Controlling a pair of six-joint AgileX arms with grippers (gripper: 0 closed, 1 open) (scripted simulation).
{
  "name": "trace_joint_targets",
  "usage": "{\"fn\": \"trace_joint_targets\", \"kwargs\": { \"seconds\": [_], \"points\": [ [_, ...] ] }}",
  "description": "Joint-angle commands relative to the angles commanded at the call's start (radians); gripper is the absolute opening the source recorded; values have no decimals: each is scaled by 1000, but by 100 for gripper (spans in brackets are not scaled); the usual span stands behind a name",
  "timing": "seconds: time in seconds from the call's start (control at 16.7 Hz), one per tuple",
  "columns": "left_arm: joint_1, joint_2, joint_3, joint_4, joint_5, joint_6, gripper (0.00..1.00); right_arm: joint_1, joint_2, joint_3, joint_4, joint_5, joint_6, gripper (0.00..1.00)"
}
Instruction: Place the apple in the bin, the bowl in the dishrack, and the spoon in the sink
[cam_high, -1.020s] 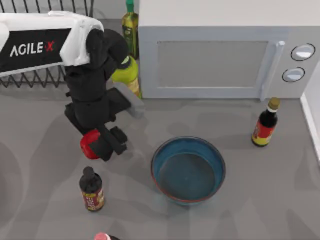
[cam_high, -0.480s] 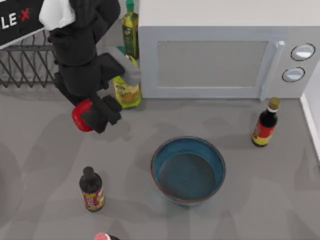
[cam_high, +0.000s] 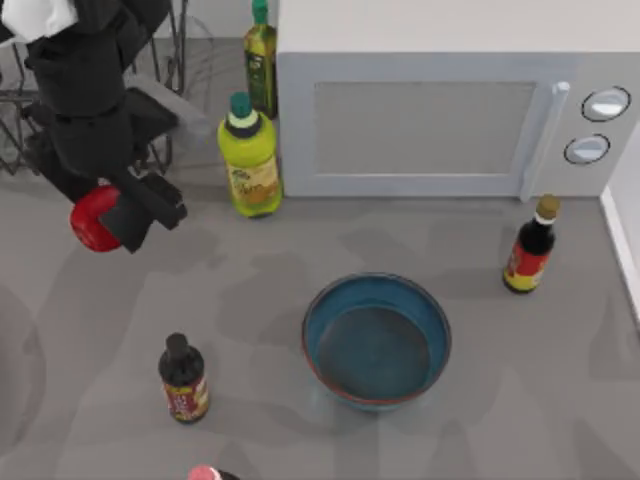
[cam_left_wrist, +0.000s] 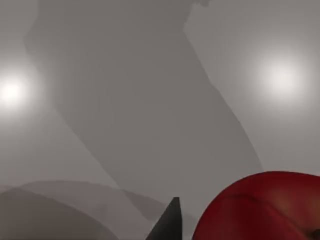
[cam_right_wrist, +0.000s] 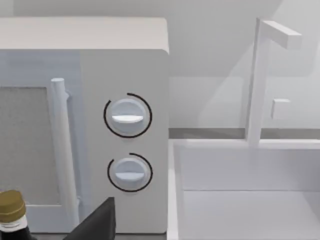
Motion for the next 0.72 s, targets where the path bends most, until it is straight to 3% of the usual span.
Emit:
{"fn": "trace_joint_targets", "kwargs": {
  "seconds": [0.36,0.54,0.72],
  "points": [
    [349,-120,-44,-56,-211,-249,0,0,0,0,0,0,0,100],
    [415,-162,-73,-91,-269,-312,0,0,0,0,0,0,0,100],
    [417,-164,-75,-93,-271,-314,0,0,0,0,0,0,0,100]
  ]
}}
